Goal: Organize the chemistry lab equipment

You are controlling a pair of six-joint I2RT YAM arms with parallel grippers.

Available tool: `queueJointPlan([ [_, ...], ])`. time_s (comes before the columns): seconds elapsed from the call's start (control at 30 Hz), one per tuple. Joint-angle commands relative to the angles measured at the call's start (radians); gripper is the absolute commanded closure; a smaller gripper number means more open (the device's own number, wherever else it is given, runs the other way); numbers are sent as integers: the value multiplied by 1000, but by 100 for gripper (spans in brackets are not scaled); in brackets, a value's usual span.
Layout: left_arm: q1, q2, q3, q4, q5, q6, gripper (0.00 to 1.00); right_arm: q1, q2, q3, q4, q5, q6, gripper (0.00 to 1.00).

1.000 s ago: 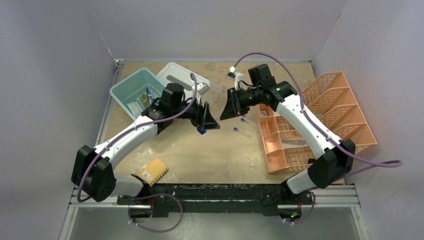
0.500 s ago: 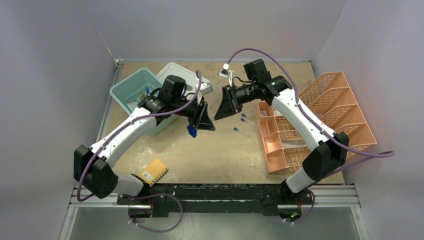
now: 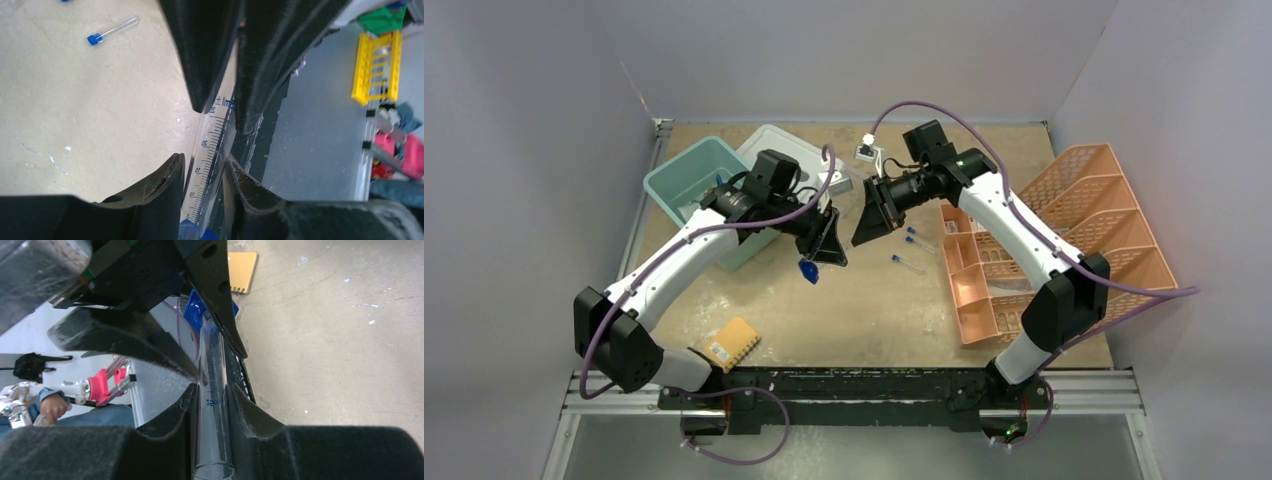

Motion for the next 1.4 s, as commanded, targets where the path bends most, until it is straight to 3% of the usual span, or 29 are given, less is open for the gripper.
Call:
queueJointPlan([
  [0.0, -2, 5, 59, -43, 50, 53, 77, -2, 3, 24, -8, 30, -41, 92],
  [0.13, -3, 11, 66, -46, 54, 60, 96, -2, 15, 38, -15, 39, -48, 86],
  [0.27, 2, 3, 64, -39, -10, 60, 100, -8, -4, 44, -6, 23, -15, 44],
  [0.33, 16, -12, 46, -5, -58, 34, 100, -11, -28, 26, 42, 60, 20, 32],
  [0.43, 58, -43, 9, 74, -97, -36, 100, -24, -72, 13, 127, 134, 81, 21],
  [0.6, 164, -96, -33, 170, -235, -123, 100, -92, -124, 27, 245, 317, 207, 17],
  [0.7, 237, -112, -44, 201, -396, -189, 100, -138, -149, 8, 295, 436, 261, 15],
  [0.97, 264, -58, -3, 198, -1216, -519, 100, -148, -45, 61, 173, 571, 230, 17],
  [1.1, 269, 3, 48, 126, -1464, -704, 100, -148, 22, 105, 127, 581, 217, 21],
  [1.2, 302, 45, 55, 106, -1530, -784, 100, -148, 47, 112, 130, 581, 214, 22],
  [1.37, 417, 157, 61, 65, -1476, -846, 100, -148, 70, 112, 139, 600, 208, 23],
])
